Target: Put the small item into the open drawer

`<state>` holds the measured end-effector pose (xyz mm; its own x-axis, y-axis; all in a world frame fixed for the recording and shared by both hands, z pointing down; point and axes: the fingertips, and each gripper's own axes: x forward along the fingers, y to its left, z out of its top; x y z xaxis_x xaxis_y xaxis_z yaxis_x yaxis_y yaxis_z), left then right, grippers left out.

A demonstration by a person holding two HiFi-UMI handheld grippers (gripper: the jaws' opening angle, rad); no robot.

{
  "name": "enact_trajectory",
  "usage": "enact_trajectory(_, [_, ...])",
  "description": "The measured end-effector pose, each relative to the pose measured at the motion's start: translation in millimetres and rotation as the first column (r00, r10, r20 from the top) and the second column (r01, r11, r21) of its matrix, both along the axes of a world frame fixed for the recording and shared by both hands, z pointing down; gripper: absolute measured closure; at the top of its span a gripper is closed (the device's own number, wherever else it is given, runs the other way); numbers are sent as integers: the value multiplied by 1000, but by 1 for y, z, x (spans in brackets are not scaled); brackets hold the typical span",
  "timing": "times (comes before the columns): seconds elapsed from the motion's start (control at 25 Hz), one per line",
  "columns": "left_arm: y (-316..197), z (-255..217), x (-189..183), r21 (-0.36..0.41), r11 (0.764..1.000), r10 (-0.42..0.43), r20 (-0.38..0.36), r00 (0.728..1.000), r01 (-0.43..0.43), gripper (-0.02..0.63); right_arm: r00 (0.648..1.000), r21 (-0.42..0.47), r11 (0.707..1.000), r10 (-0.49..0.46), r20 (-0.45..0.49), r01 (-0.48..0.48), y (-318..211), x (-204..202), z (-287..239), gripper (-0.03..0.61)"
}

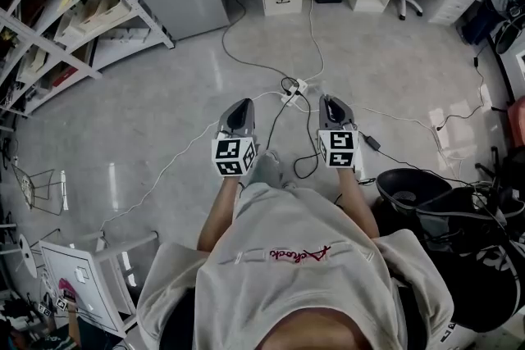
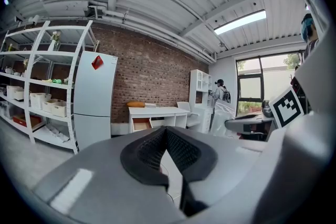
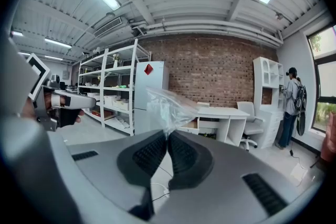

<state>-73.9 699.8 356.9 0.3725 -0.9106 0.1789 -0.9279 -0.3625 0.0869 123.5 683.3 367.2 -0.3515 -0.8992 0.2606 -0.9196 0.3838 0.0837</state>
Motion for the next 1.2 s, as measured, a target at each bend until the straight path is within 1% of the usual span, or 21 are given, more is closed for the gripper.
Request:
enact_trajectory(0.24, [-34,8,9,-2,1000,16,-11,1000,-16,606,1000,-11,1000,11,-13,-12,-30,7,7,565])
enact_trajectory(0.44, [-78,15,13,-8,1000,26,-21,999,-26,606,999,-11,1000,20,-27,-20,-72,12,11,565])
enact_trajectory(0.72, [-161,22,15,-18,999,34,-42,999,-35,606,999,-19,1000,24,-39,-25,-152,15,14,565])
enact_trajectory(1.04, [-266,11,-5,-25,999,30,-60,998,-31,606,998,-12,1000,13,-61,-14,-258,-6,-3,565])
enact_trajectory(1.2, [-314,8,-18,-23,1000,19,-67,998,-21,605,996,-11,1000,-3,-91,2,-307,-17,-6,565])
